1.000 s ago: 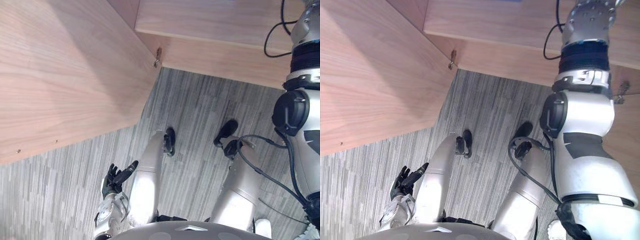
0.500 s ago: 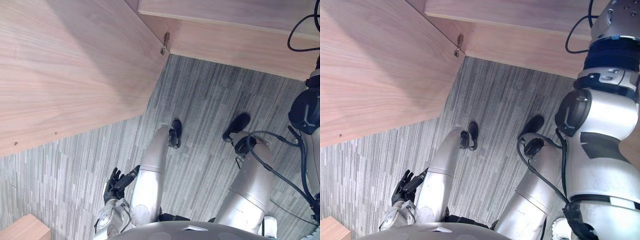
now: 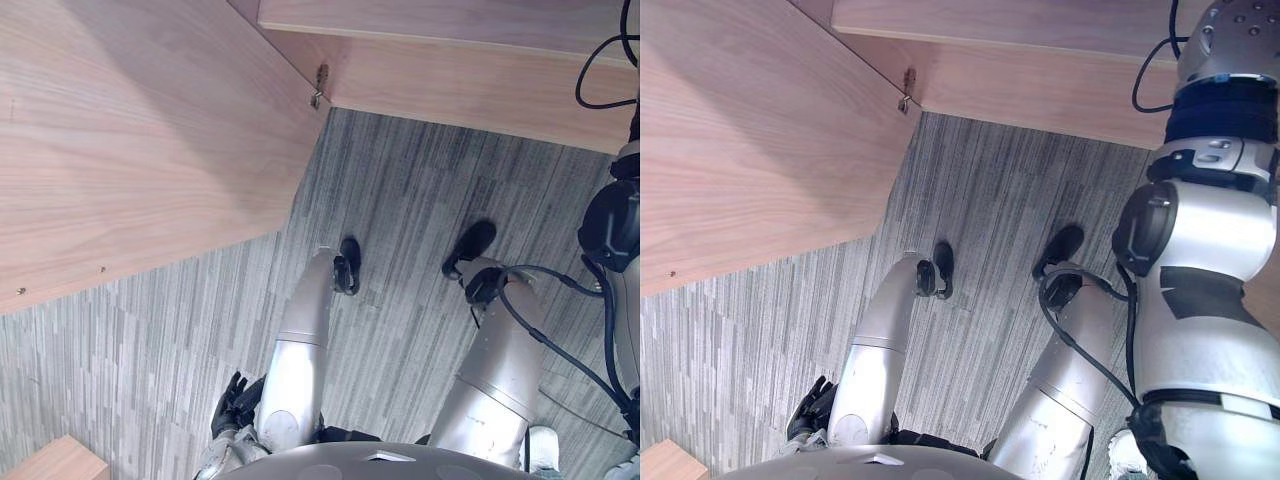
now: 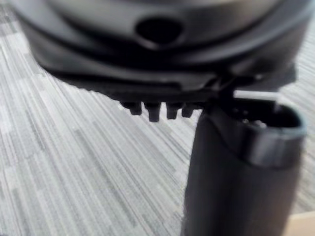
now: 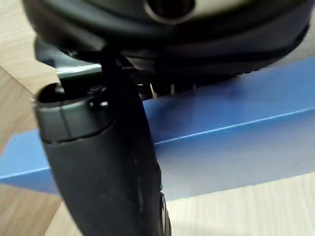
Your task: Walk over to the cabinet, pick up the folder, carry it to the office cabinet, place the folder inside the office cabinet, then close the office cabinet door
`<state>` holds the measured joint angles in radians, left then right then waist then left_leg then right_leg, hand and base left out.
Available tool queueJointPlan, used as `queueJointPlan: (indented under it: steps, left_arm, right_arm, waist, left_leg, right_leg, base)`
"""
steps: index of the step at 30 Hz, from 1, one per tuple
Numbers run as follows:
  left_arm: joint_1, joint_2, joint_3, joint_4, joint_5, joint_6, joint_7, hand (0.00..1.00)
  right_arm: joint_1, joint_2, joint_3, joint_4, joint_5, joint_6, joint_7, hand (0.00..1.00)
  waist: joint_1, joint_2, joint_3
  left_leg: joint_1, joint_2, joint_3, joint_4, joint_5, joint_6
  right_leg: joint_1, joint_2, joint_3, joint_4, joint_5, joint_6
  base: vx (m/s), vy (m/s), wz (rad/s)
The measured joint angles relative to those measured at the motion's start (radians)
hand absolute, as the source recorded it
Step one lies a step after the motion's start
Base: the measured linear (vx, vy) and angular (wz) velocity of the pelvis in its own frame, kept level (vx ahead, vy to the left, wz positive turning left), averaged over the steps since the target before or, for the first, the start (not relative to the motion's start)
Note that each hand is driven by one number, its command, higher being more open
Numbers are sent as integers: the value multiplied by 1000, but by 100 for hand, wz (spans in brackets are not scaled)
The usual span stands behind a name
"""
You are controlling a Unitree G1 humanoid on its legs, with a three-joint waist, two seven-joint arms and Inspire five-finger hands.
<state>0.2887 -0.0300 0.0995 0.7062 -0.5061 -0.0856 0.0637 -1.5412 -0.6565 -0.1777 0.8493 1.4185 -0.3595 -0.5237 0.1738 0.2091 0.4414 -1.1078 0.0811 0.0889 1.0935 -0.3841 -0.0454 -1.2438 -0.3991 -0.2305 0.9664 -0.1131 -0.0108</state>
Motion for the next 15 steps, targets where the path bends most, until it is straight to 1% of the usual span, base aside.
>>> queueJointPlan:
  steps: [6,9,15]
  left_arm:
    - [-10,-4,17,10,-1,-1,-1,100]
    - [-12,-10,27,12,1,-1,-1,100]
    - [-30,-14,46,37,6,0,-1,100]
  right_arm:
    - [0,0,-6,0,2,0,38,100]
    - [8,0,-11,0,3,0,39,100]
    - [91,7,-56,0,4,2,46,100]
  waist:
    - [-7,0,-1]
    - [-8,1,-2]
    - [-5,-2,-25]
  left_leg:
    - [4,-2,-6,-26,18,-7]
    - [14,-1,-7,-39,24,-10]
    - [53,-2,-7,-91,40,-15]
  right_leg:
    - [8,1,-11,-15,0,0]
    - [17,3,-15,-23,1,-1]
    - [54,14,-25,-63,4,3]
  base:
    - [-47,58,4]
    - [-42,58,2]
    - [-45,80,0]
